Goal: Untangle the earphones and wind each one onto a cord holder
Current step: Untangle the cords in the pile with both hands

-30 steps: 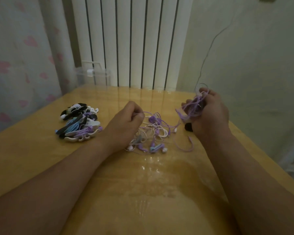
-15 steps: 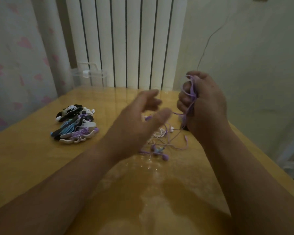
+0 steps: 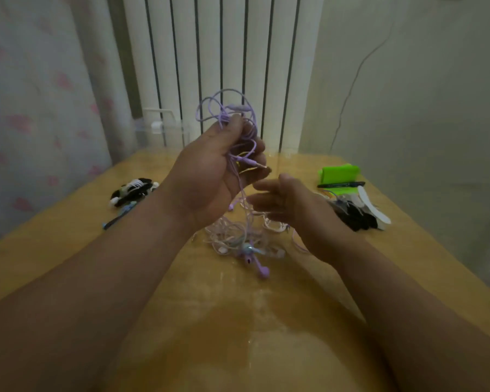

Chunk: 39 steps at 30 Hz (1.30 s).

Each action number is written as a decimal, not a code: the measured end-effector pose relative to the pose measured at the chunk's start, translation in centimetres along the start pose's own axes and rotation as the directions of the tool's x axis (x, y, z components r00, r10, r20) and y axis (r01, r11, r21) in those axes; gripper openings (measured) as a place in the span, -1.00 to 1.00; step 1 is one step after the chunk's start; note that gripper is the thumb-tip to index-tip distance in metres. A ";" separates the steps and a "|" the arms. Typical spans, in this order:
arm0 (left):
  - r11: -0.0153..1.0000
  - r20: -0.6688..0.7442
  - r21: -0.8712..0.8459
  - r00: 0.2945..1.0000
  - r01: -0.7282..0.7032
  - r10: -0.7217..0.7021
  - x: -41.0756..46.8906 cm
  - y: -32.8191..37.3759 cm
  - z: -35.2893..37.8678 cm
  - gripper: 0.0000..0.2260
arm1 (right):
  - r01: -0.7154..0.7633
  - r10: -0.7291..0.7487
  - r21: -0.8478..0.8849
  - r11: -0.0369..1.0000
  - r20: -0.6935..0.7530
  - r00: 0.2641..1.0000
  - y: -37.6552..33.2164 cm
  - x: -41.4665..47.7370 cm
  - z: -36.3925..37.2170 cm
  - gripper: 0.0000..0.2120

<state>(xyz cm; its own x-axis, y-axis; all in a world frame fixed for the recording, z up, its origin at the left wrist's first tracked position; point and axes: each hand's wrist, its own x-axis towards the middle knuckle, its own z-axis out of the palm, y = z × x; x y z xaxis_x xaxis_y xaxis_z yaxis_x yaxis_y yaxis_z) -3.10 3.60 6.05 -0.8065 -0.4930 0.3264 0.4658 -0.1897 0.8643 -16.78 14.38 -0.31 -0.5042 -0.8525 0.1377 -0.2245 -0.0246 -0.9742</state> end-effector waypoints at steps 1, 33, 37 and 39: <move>1.000 0.005 0.012 1.000 0.002 -0.002 0.2 0.4 0.1 -0.74 | 0.001 -0.001 -0.024 1.000 0.005 1.000 0.2 -0.2 0.0 -0.49; 0.998 -0.254 0.011 0.965 0.068 -0.063 0.0 0.1 -0.9 -0.73 | 0.294 -0.484 -0.455 0.841 -0.387 0.785 -0.5 -1.4 -0.7 -0.93; 0.991 -0.192 -0.065 0.973 0.119 -0.130 -1.2 0.7 -1.4 -0.69 | 0.236 -0.268 -0.236 0.943 -0.115 0.957 -0.8 -2.3 -0.6 -0.79; 0.983 -0.145 -0.100 0.976 0.152 -0.165 -2.0 1.1 -1.6 -0.67 | 0.200 -0.198 -0.037 0.979 0.057 0.979 -1.5 -2.9 -0.6 -0.71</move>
<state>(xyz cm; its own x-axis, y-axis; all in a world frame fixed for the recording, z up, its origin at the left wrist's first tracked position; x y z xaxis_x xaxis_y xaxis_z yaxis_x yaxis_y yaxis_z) -0.39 2.97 5.77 -0.8111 -0.5724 0.1204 0.3722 -0.3464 0.8611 -15.48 17.19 0.81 -0.4014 -0.8592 0.3174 -0.3516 -0.1755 -0.9196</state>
